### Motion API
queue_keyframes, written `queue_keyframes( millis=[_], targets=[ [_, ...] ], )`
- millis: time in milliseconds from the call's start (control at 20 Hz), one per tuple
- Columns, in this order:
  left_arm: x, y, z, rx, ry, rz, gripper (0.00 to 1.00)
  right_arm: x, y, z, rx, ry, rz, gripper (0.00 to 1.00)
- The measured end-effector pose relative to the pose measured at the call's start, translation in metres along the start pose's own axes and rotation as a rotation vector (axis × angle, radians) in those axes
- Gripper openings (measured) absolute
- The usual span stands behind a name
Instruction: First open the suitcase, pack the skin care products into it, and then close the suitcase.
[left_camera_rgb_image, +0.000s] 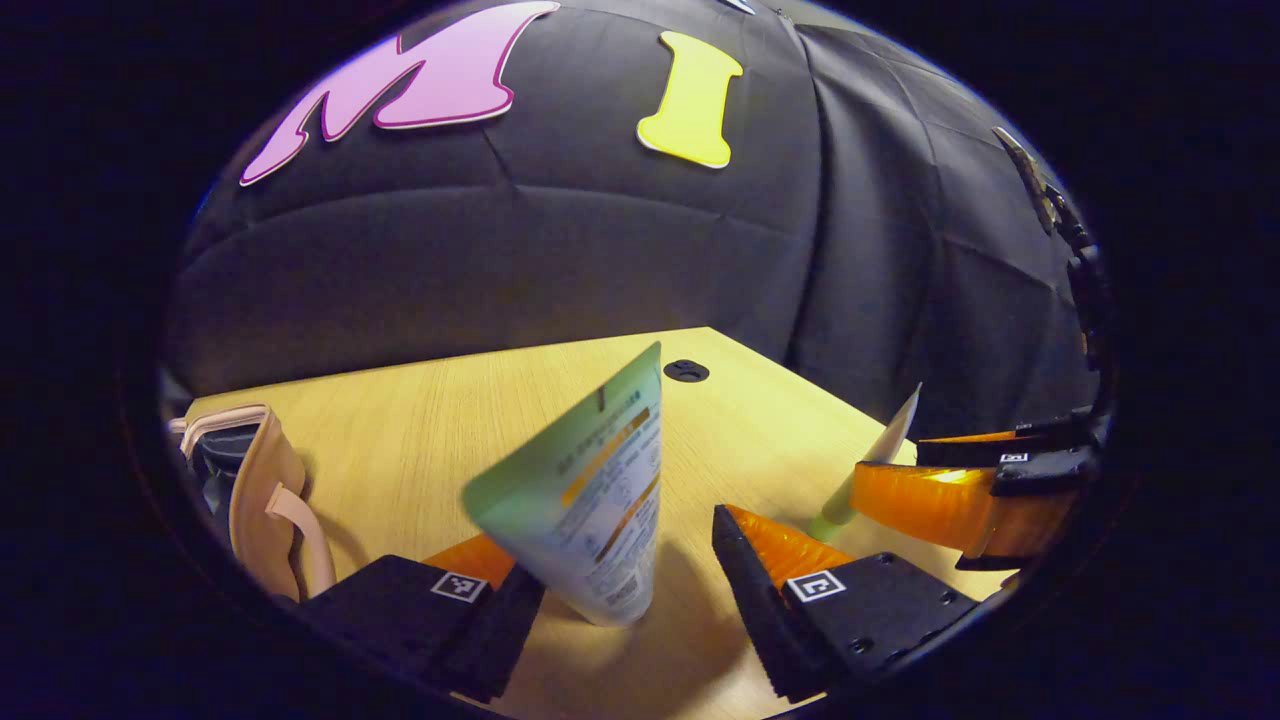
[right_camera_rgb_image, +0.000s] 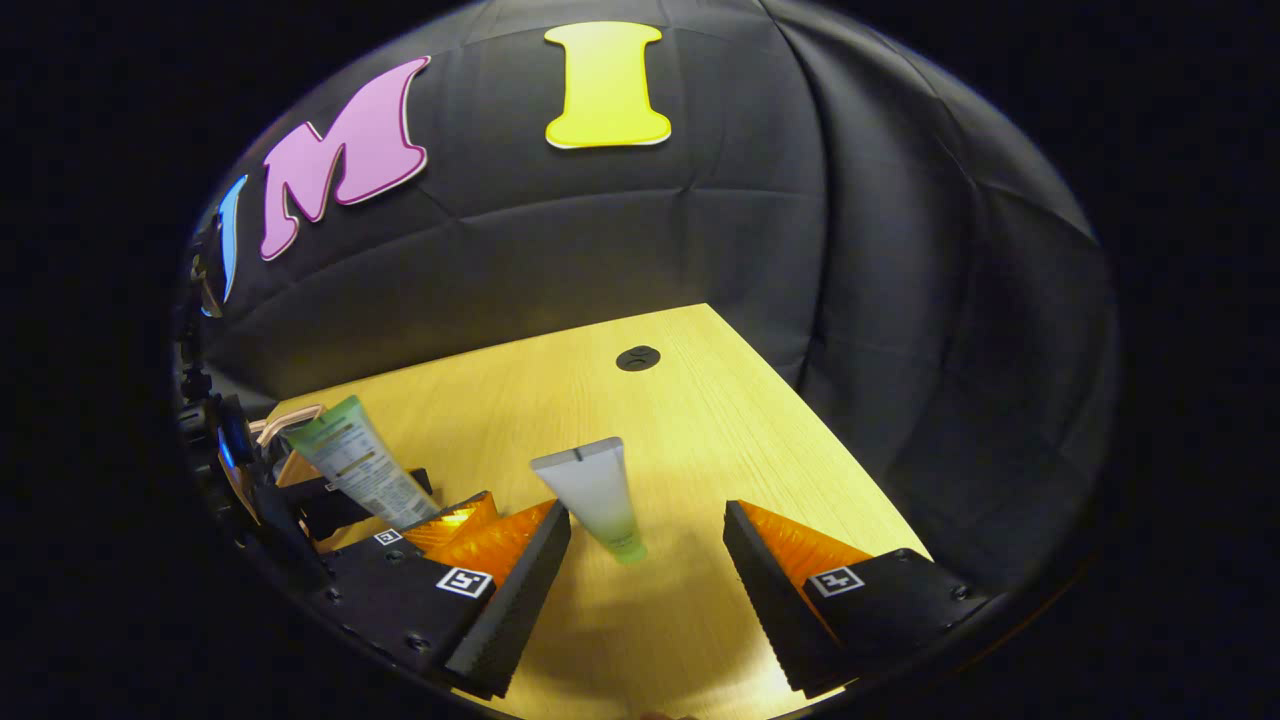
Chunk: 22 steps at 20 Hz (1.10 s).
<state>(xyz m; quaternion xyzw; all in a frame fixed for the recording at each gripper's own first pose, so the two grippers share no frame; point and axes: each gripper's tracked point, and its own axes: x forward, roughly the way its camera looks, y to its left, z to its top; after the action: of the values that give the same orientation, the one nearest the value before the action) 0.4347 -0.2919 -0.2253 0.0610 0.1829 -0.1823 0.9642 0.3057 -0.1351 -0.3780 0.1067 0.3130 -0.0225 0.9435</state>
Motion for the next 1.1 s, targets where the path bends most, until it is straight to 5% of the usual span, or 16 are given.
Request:
queue_keyframes(
  millis=[50,150,550,700,800,850,950,1000,1100],
  targets=[
    [0.006,0.004,-0.003,0.008,0.015,0.025,0.87,0.005,-0.001,-0.003,0.016,0.008,-0.003,0.98],
    [0.006,0.003,-0.001,0.005,0.014,0.028,0.50,0.014,0.001,-0.008,0.041,0.021,-0.007,0.98],
    [0.002,0.008,-0.008,0.006,0.034,0.012,0.46,0.049,0.018,-0.013,-0.034,0.000,-0.026,0.94],
    [-0.003,0.015,-0.010,-0.004,0.035,0.024,0.46,0.056,0.023,-0.016,-0.057,0.002,-0.032,0.35],
    [-0.006,0.022,-0.012,-0.012,0.032,0.032,0.46,0.053,0.028,-0.011,-0.097,-0.028,-0.013,0.31],
    [-0.007,0.026,-0.012,-0.014,0.029,0.038,0.46,0.050,0.031,-0.007,-0.125,-0.048,-0.003,0.42],
    [-0.012,0.032,-0.011,-0.027,0.019,0.041,0.46,0.044,0.041,0.002,-0.165,-0.081,0.014,0.27],
    [-0.014,0.035,-0.010,-0.031,0.009,0.036,0.45,0.042,0.047,0.002,-0.169,-0.084,0.029,0.39],
    [-0.020,0.041,-0.011,-0.032,0.006,0.035,0.43,0.034,0.053,0.001,-0.179,-0.071,0.039,0.30]
  ],
)
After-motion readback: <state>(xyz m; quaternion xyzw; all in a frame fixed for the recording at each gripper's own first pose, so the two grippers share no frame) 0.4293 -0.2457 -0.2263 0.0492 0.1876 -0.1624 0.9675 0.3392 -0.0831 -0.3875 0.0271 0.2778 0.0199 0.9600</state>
